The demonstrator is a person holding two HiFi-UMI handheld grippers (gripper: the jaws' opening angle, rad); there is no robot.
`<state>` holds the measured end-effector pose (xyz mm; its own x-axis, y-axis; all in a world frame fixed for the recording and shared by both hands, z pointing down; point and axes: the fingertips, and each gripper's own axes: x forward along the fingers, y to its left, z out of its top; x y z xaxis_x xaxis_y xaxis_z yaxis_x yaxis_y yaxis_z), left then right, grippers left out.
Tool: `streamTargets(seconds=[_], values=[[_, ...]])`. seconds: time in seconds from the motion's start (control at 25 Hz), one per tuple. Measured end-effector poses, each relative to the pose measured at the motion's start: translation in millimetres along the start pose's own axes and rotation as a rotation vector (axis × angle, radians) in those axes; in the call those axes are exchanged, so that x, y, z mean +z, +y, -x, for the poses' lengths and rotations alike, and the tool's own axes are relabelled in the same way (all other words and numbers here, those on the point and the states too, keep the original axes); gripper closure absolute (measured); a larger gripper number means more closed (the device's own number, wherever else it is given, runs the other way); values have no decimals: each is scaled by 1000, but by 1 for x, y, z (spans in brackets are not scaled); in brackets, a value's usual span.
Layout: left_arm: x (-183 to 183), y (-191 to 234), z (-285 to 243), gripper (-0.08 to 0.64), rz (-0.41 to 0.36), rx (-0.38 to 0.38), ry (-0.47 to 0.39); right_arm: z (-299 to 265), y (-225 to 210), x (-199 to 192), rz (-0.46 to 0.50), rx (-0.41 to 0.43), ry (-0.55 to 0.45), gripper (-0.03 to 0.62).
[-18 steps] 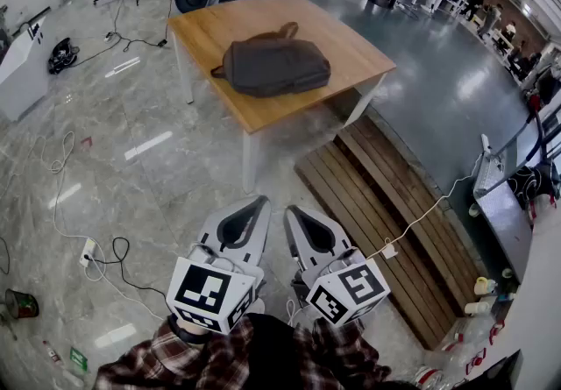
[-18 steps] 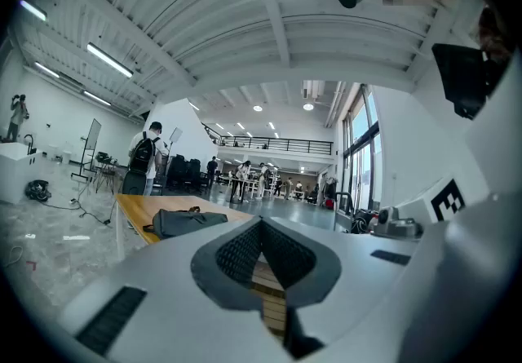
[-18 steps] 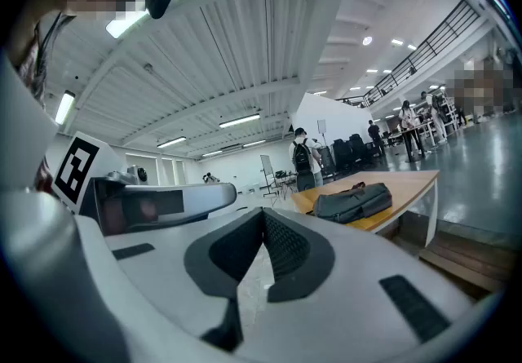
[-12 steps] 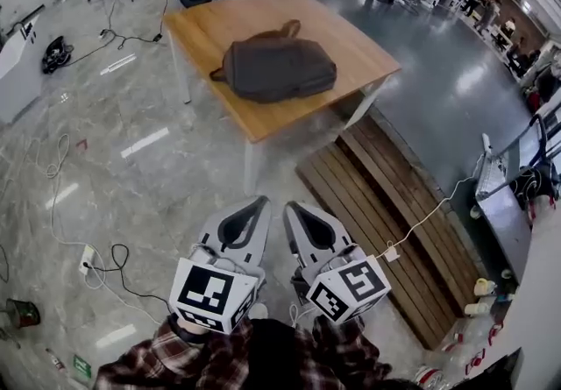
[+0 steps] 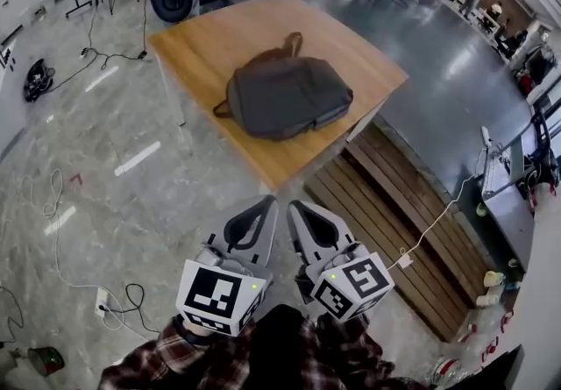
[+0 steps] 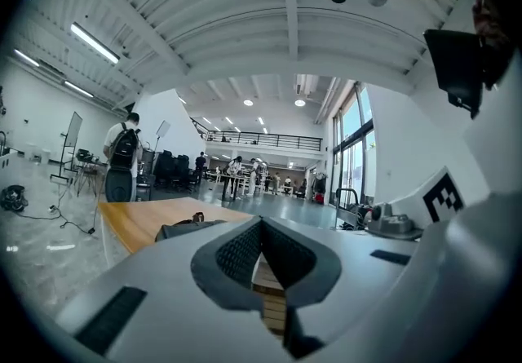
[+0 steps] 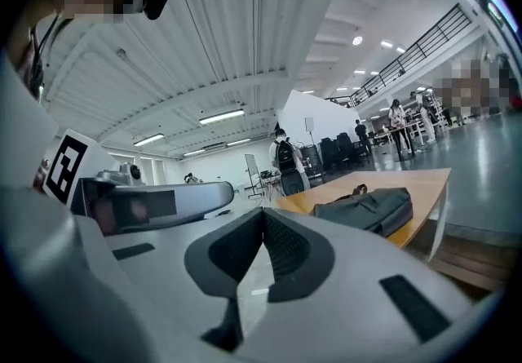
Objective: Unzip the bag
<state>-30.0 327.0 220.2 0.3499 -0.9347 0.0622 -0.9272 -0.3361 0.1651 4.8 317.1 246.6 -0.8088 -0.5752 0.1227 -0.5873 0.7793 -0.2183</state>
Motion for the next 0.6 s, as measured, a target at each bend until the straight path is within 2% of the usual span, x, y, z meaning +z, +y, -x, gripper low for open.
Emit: streamTargets(seconds=[0.28,0.6], values=[[-16,29,-43,551,55,-109,70,-27,-34,-11,-32,-133,60,581],[-33,66,-108,551,73,-120,120,-73,-97,-15,-75,-181,72,581]])
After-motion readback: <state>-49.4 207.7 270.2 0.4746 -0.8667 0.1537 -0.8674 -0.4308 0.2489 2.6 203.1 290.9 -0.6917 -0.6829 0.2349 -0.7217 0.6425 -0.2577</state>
